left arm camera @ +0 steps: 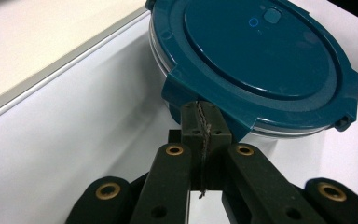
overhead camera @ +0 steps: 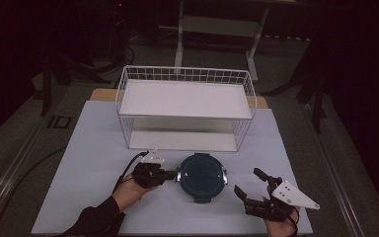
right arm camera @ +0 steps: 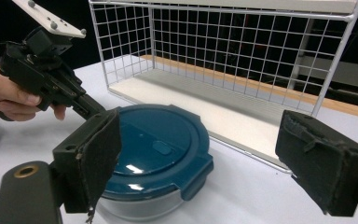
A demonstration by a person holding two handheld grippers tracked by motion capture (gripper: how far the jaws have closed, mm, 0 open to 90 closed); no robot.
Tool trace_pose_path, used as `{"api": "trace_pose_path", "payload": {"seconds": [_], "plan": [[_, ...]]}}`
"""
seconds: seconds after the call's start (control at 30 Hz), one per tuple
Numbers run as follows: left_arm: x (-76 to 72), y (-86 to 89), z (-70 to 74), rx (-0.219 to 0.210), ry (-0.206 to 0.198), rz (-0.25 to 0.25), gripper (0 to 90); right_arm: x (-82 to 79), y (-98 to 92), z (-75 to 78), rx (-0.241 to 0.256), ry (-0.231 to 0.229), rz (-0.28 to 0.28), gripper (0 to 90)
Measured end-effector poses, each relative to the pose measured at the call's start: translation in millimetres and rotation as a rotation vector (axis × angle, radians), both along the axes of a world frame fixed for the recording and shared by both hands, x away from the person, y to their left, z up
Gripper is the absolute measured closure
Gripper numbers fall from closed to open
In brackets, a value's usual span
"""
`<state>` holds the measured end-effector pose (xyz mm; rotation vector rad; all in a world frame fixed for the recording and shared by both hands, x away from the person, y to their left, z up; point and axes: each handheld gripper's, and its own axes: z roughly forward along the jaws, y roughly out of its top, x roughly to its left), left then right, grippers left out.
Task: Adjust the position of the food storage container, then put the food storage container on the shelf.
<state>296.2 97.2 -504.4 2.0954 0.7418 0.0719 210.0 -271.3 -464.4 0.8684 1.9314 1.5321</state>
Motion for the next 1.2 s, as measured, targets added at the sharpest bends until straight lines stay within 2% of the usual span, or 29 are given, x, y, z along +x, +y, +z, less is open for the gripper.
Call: {"api": "trace_pose_path", "payload": {"seconds": [0.17, 0.37, 0.67, 0.77, 0.8, 0.87, 0.9, 0.97, 1.0, 1.03, 1.07, 1.1, 1.17, 1.2], "plan": [[0.0, -12.0, 0.3, 0.007, -0.006, -0.016, 89.7, 0.0, 1.9, -0.7, -0.012, 0.001, 0.001, 14.2], [-0.1, -22.5, -1.4, -0.006, -0.018, -0.021, 89.7, 0.4, 2.3, -1.3, -0.010, 0.006, 0.004, 14.2], [3.4, -30.7, -1.4, -0.010, -0.013, -0.026, 89.6, 0.6, 2.6, -1.4, -0.014, 0.009, 0.006, 14.2], [3.5, -31.1, 1.0, 0.008, -0.023, -0.035, 88.7, 0.9, 1.6, -1.3, -0.011, 0.015, 0.004, 14.2], [3.5, -31.1, 1.0, 0.008, -0.023, -0.035, 84.5, 1.0, 1.3, -1.3, -0.009, 0.018, 0.001, 14.2], [3.6, -27.9, 3.1, 0.004, -0.017, -0.032, 68.5, 1.3, 0.6, -1.2, -0.014, 0.026, -0.001, 14.2], [2.1, -23.4, 7.4, -0.021, -0.020, -0.028, 63.1, 1.3, 0.3, -1.0, -0.013, 0.026, -0.001, 14.1], [-0.4, -19.7, 12.9, -0.071, -0.027, -0.012, 43.1, 1.4, 0.2, -0.2, -0.024, 0.027, -0.004, 14.0], [-0.4, -19.7, 12.9, -0.071, -0.027, -0.012, 35.3, 1.6, 0.1, 0.3, -0.023, 0.027, -0.004, 13.7], [-3.7, -17.5, 18.9, -0.111, -0.037, -0.015, 29.1, 2.0, 0.1, 0.6, -0.018, 0.030, -0.002, 13.6], [-3.7, -17.5, 18.9, -0.111, -0.037, -0.015, 20.0, 2.0, 0.1, 0.6, -0.018, 0.030, -0.002, 13.6], [-6.7, -18.7, 24.7, -0.138, -0.042, -0.021, 13.4, 2.8, 0.5, 2.0, -0.005, 0.041, 0.011, 13.7], [-7.7, -19.7, 27.6, -0.141, -0.039, -0.030, 5.1, 3.1, 1.0, 3.2, -0.001, 0.041, 0.017, 13.7], [-8.4, -21.6, 30.5, -0.134, -0.037, -0.037, 0.5, 2.7, 1.9, 6.9, -0.001, 0.023, 0.016, 14.0]]}}
